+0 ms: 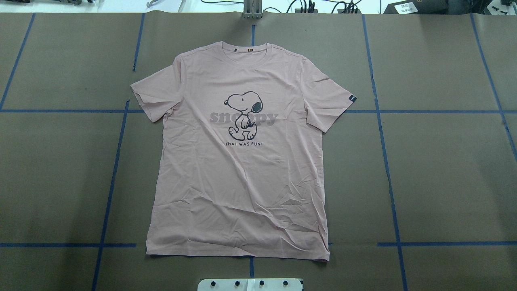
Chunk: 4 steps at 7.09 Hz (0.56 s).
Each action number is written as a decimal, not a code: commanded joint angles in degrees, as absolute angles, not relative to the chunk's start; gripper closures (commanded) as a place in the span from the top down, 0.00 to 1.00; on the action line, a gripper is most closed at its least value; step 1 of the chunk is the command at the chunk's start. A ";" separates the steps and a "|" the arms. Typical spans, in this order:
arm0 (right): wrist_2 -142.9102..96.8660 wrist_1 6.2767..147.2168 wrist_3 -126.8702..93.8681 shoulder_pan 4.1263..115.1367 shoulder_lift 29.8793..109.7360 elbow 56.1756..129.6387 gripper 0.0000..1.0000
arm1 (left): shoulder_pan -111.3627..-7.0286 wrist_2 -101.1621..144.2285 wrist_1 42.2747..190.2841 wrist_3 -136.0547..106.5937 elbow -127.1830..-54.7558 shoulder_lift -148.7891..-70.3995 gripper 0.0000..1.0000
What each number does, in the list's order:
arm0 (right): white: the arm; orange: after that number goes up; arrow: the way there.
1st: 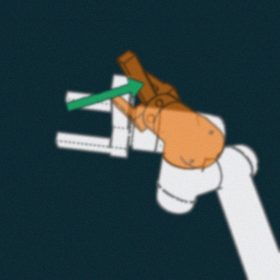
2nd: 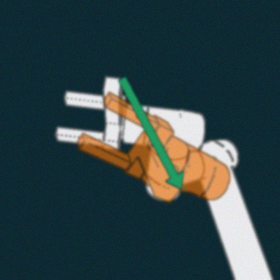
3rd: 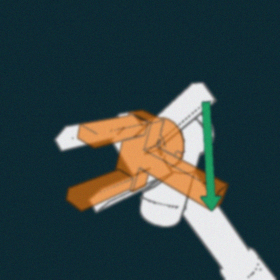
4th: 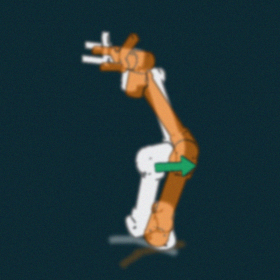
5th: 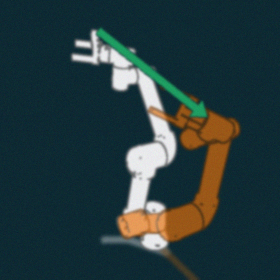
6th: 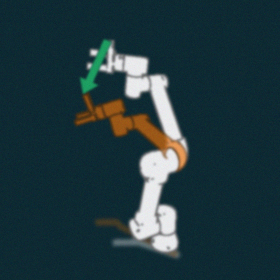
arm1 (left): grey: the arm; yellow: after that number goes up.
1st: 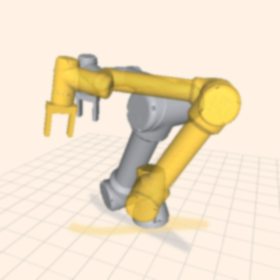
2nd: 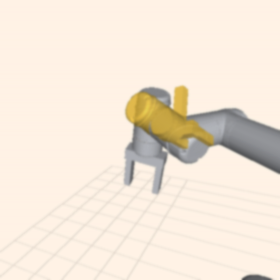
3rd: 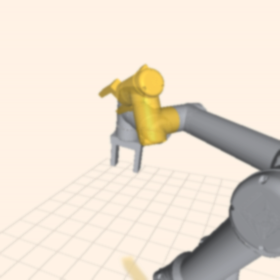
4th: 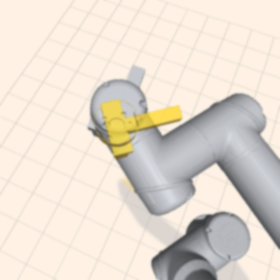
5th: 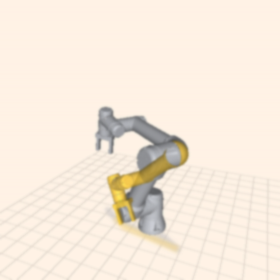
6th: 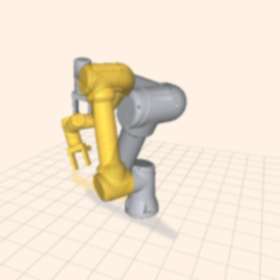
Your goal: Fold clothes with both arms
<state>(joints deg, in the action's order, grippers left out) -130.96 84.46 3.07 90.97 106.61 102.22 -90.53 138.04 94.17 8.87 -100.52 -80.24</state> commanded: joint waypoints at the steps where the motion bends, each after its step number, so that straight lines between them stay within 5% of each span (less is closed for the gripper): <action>1: -130.96 84.29 2.99 90.97 106.61 102.22 1.00 | -90.61 138.16 94.65 8.88 -100.63 -80.24 1.00; 4: -130.78 83.94 3.16 90.88 106.35 102.39 1.00 | -90.53 137.82 94.83 8.88 -101.07 -80.24 1.00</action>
